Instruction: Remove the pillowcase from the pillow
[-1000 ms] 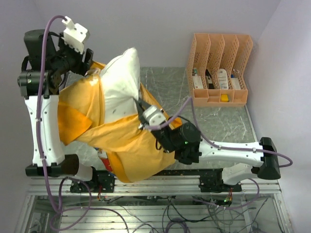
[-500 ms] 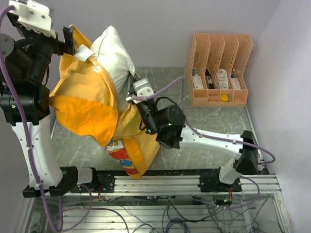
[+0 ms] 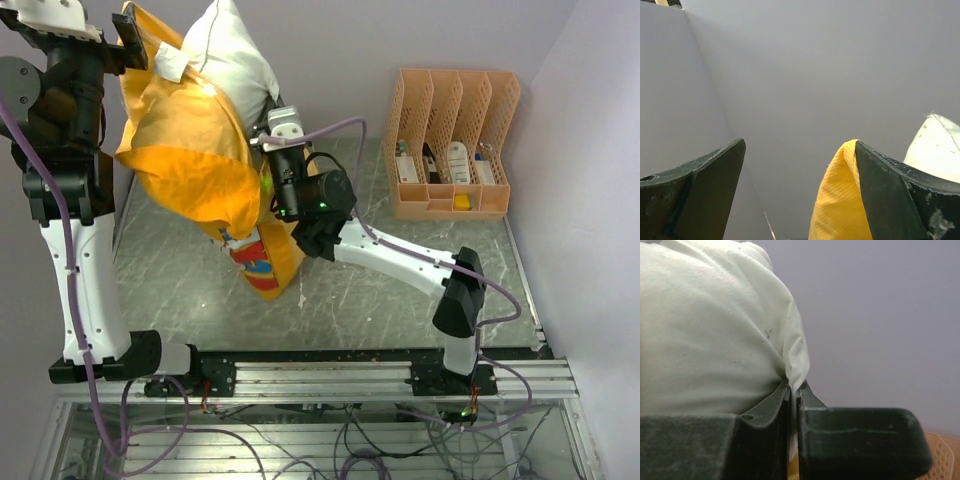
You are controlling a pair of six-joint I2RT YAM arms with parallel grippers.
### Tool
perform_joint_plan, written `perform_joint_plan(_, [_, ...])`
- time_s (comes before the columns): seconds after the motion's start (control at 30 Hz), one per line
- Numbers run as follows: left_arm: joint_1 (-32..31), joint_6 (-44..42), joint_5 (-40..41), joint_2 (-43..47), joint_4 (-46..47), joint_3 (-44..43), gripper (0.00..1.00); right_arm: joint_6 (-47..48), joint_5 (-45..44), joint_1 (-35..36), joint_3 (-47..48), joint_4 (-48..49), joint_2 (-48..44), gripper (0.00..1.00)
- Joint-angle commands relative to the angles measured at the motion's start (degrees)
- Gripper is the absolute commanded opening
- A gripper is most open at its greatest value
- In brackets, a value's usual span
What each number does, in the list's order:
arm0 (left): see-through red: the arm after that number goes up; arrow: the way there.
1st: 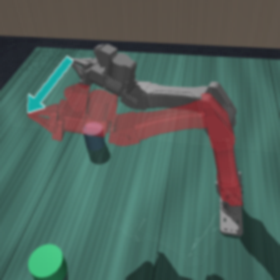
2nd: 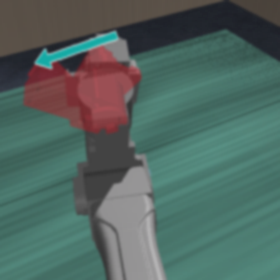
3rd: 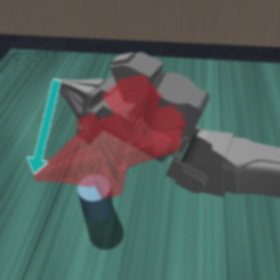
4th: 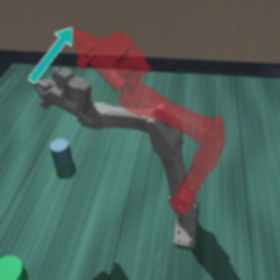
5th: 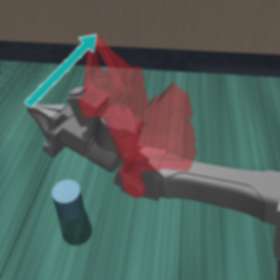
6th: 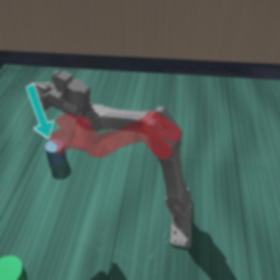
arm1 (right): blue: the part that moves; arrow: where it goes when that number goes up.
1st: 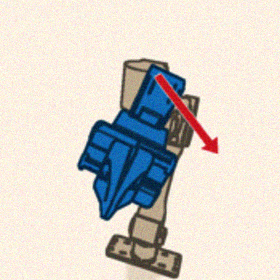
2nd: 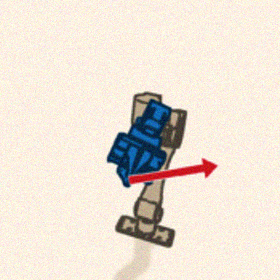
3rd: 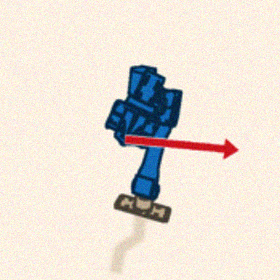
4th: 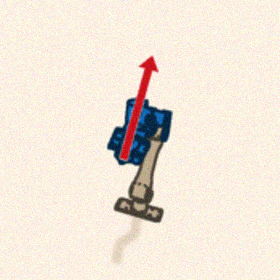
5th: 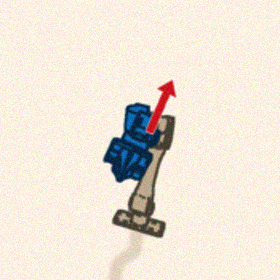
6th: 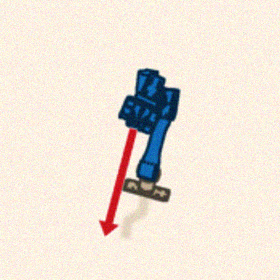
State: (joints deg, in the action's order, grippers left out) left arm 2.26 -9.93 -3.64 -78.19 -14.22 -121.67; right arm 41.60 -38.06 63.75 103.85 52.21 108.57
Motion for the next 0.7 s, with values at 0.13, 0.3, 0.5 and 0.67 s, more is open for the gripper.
perform_joint_plan(0.13, [0.55,5.77,-9.79,4.75,16.19,4.88,0.99,-4.39,4.33,-3.49,-4.93,4.05,-4.5,0.0])
perform_joint_plan(0.3, [0.56,21.76,-36.75,8.92,16.42,14.24,0.99,-12.76,9.27,-2.9,-18.9,2.0,-9.36,0.0])
perform_joint_plan(0.5, [0.48,45.32,-30.57,12.31,23.45,24.58,0.99,-19.92,8.45,-2.07,-26.39,0.17,-7.57,0.0])
perform_joint_plan(0.67, [-0.52,35.45,-31.19,10.02,10.51,19.46,0.99,-19.97,2.9,-2.1,-27.06,2.23,-6.44,0.0])
